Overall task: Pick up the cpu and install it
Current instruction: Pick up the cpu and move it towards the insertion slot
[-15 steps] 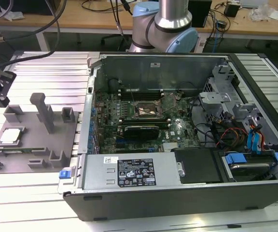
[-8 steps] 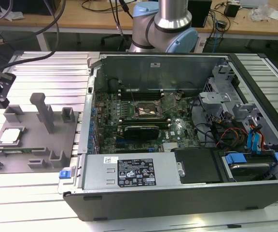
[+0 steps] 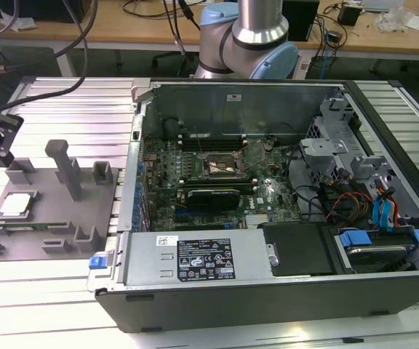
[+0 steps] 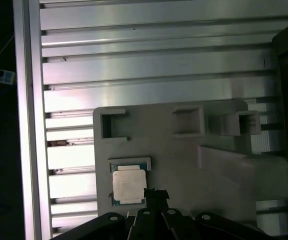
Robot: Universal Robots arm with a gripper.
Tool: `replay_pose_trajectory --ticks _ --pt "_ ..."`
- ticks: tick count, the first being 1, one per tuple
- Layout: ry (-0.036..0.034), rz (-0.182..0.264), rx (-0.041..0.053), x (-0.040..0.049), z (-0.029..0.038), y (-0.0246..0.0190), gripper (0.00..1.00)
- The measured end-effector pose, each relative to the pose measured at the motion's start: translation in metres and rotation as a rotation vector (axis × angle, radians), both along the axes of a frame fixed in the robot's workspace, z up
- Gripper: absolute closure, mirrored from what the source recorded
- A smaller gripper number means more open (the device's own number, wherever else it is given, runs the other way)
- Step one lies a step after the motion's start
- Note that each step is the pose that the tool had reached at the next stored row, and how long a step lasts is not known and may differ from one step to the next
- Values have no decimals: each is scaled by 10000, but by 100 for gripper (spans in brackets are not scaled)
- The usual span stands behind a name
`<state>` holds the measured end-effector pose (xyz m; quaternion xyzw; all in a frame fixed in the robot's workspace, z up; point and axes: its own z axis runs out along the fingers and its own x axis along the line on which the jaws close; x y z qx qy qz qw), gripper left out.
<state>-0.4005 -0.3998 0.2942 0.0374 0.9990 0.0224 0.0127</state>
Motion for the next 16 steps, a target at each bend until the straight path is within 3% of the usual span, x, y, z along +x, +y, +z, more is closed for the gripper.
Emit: replay_pose_trajectory --ticks 16 --pt "23 -1 0 -82 -257 -60 89"
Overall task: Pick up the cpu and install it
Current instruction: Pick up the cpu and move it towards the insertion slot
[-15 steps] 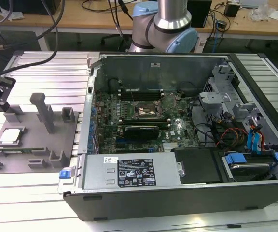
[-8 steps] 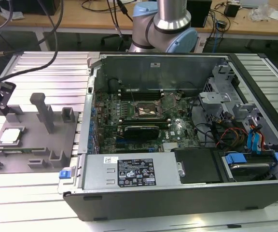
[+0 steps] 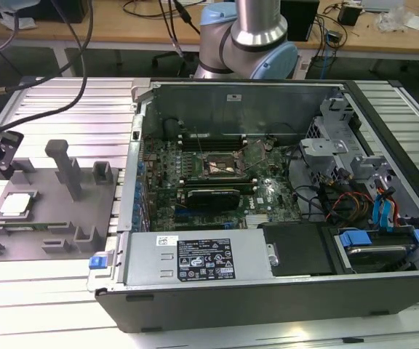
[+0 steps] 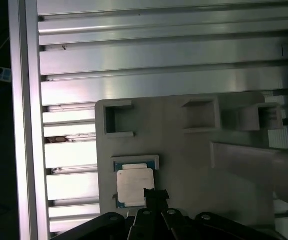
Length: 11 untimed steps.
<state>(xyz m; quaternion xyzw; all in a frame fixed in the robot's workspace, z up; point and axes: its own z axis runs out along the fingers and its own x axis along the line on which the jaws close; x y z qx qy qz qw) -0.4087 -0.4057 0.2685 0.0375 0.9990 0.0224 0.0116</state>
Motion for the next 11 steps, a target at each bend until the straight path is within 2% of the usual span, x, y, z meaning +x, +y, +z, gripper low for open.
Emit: replay_pose_trajectory --ticks 3,11 --pt "13 1 0 -26 -86 -24 89" --pt "56 2 0 -57 -203 -44 89"
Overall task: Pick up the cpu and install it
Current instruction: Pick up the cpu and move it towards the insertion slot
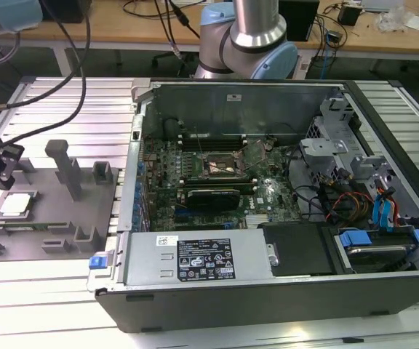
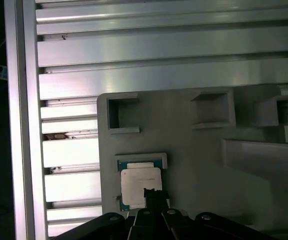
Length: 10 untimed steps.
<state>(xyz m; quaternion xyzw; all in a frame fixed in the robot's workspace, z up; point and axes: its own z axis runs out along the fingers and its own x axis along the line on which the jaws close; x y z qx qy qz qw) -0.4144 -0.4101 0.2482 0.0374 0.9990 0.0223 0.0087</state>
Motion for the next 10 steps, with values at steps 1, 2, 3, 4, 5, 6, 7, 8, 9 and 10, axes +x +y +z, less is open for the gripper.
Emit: replay_pose_trajectory --ticks 1,2,3,4,5,6,7,8,9,10 --pt "8 0 -1 -5 -13 -2 89" --pt "14 -2 1 -10 -34 -5 89" --pt "21 -3 2 -13 -50 -7 89" --pt "32 -2 1 -17 -66 -9 89" --pt "40 -2 1 -19 -77 -11 89" --pt "49 -1 1 -22 -89 -12 89" --pt "58 -1 0 -24 -102 -13 89" --pt "72 -1 1 -26 -119 -13 89" --pt "83 0 1 -28 -134 -14 89" --pt "98 0 0 -32 -152 -15 89"
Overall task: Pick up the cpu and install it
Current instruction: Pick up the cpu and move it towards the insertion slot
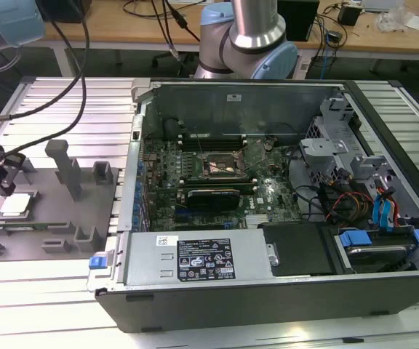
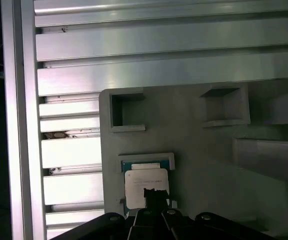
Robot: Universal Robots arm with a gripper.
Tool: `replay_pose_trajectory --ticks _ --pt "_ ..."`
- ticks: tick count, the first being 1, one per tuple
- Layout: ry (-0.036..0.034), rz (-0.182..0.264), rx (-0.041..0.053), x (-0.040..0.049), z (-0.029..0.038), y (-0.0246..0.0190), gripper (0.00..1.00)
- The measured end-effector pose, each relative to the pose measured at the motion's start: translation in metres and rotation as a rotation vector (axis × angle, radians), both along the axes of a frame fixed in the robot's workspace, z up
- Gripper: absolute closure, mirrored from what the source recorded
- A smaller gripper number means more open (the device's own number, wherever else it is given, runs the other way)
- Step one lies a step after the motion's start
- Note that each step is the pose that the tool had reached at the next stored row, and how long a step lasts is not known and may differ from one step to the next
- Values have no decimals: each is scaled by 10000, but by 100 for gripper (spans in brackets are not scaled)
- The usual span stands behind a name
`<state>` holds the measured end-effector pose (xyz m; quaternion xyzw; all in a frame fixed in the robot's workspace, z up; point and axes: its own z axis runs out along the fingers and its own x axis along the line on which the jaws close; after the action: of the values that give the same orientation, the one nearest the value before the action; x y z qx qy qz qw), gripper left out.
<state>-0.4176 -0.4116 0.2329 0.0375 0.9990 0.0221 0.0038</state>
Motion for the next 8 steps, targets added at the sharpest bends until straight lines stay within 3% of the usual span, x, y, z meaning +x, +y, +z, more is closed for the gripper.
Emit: replay_pose_trajectory --ticks 8 --pt "50 -3 1 -20 -136 -29 89"
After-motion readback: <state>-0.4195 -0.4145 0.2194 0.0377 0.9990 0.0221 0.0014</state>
